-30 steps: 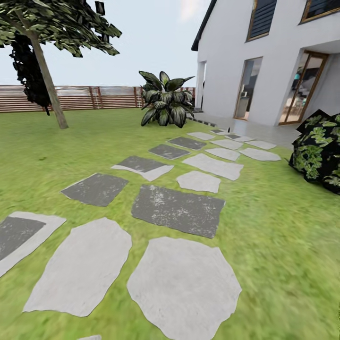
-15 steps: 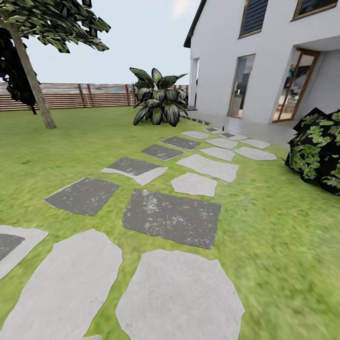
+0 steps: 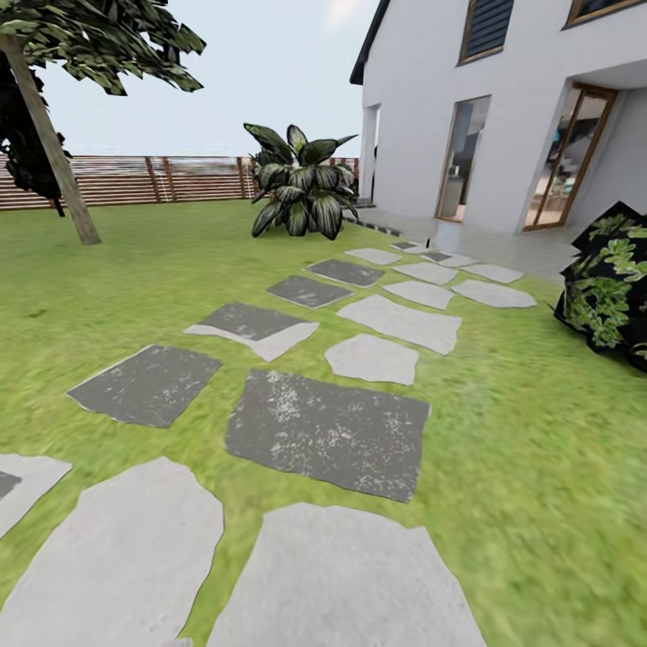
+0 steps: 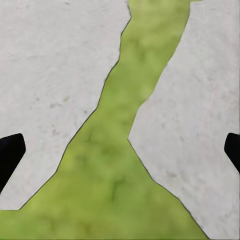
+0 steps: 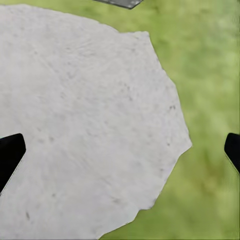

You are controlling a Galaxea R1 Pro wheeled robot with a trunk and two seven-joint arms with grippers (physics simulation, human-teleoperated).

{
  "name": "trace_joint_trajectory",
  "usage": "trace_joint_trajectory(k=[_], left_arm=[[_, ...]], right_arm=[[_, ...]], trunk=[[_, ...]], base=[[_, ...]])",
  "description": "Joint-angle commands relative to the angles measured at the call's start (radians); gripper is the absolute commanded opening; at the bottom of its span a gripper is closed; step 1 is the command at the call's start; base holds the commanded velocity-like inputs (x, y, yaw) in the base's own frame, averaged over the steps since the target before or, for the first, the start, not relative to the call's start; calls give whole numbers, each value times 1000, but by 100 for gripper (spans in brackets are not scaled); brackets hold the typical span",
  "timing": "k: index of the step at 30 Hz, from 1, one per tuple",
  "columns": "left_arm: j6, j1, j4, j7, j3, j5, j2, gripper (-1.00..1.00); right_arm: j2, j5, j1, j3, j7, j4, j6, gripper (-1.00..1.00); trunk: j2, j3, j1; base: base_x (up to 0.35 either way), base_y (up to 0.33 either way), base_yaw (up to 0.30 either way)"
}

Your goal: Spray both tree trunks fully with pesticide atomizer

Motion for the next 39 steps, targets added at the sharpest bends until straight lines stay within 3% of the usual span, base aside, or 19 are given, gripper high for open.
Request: trace_joint_trajectory(k=[1, 39], left_arm=[[-3, -1, 1, 0, 0, 2, 0, 100], [-3, -1, 1, 0, 1, 2, 0, 100]], right_arm=[[0, 1, 0, -1, -1, 1, -3, 100], [1, 1, 0, 1, -1, 2, -3, 100]], trunk=[[0, -1, 0], [0, 0, 0]], base=[[340, 0, 0], [340, 0, -19]])
